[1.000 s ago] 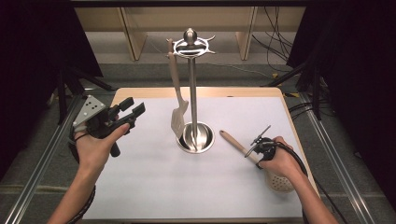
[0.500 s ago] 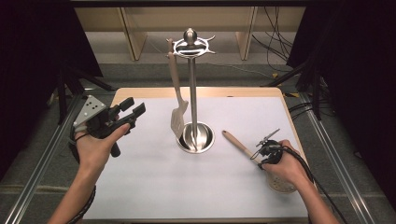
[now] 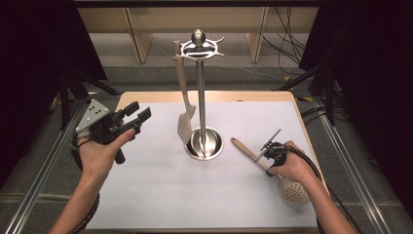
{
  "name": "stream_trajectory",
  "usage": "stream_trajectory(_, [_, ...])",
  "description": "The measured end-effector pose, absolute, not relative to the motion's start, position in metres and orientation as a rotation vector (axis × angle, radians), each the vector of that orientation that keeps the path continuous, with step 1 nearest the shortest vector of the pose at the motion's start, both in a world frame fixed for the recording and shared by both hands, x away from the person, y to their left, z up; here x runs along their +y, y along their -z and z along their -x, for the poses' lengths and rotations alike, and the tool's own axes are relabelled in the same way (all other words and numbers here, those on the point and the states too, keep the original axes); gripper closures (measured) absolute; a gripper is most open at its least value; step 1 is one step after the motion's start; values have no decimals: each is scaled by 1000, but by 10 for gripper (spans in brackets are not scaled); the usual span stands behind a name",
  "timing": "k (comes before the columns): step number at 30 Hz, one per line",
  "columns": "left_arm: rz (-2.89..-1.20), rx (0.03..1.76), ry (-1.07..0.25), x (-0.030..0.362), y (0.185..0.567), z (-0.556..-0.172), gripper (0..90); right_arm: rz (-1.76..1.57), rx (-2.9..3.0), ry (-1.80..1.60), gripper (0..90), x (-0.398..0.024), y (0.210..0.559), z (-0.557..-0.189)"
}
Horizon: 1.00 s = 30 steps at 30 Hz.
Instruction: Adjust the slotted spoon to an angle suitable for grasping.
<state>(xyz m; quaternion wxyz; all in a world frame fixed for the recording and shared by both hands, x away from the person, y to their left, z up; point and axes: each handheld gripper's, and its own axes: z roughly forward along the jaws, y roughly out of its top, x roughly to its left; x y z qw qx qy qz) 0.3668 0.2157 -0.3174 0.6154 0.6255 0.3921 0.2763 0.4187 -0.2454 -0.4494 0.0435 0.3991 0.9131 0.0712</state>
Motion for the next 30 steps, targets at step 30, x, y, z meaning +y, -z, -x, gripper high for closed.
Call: stream_trajectory(30, [-1449,907,-633,216,319,-368,489,-1278,2707,-362,792,-245,439,-409])
